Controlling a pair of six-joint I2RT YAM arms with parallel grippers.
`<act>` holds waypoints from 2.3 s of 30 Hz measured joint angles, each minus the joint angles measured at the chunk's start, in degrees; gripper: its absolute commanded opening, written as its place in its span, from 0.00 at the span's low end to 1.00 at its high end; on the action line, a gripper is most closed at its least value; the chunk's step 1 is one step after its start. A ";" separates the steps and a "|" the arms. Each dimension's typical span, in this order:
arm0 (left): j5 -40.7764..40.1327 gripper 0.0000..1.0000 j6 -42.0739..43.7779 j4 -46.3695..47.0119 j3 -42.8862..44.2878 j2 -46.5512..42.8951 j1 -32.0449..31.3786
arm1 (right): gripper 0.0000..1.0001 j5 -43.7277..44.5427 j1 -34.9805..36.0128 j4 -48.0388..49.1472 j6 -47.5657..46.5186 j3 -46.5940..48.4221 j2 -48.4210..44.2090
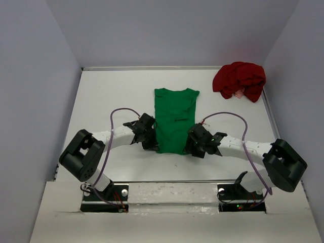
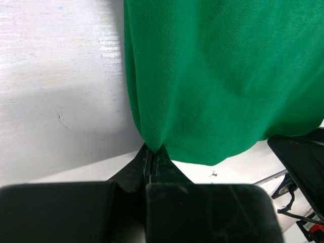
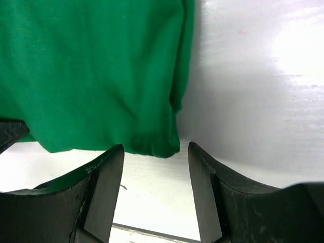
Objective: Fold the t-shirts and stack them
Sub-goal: Fold the tshirt
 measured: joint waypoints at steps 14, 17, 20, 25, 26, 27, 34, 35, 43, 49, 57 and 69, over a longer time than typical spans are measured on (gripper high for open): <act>0.50 0.00 0.63 1.38 -0.74 0.00 0.02 | 0.33 5.70 -0.13 -4.57 3.87 -0.09 -0.87; 0.72 0.00 0.70 1.60 -0.76 0.00 0.00 | 0.26 6.45 -0.57 -5.33 3.93 -0.13 -0.90; 1.11 0.00 0.70 1.99 -0.85 0.11 0.00 | 0.22 6.54 -0.61 -5.38 3.78 -0.13 -0.81; 1.62 0.00 0.72 2.62 -1.18 0.13 -0.04 | 0.36 6.51 -0.61 -4.90 3.43 0.44 0.55; 1.73 0.00 0.70 2.80 -1.27 0.13 -0.04 | 0.38 6.47 -0.61 -4.85 3.39 0.72 0.83; 1.88 0.00 0.70 2.99 -1.38 0.13 -0.04 | 0.38 6.47 -0.61 -4.66 3.08 0.98 1.01; 2.01 0.00 0.70 3.28 -1.49 0.15 -0.04 | 0.41 6.43 -0.61 -4.00 2.69 1.38 1.42; 2.10 0.00 0.70 3.32 -1.49 0.20 -0.04 | 0.40 6.43 -0.61 -3.98 2.71 1.38 1.42; 2.86 0.00 0.66 4.42 -1.49 0.74 -0.04 | 0.23 6.86 -0.61 -4.00 3.17 1.20 1.42; 2.97 0.00 0.61 4.66 -1.49 0.85 -0.04 | 0.00 7.56 -0.61 -3.82 3.72 1.09 1.81; 2.64 0.00 0.42 4.44 -1.46 0.72 -0.11 | 0.00 7.87 -0.61 -4.37 3.69 1.29 1.86; -1.22 0.00 -5.79 1.40 -3.69 -5.33 -10.08 | 0.00 10.73 2.95 -14.12 4.37 1.11 -4.37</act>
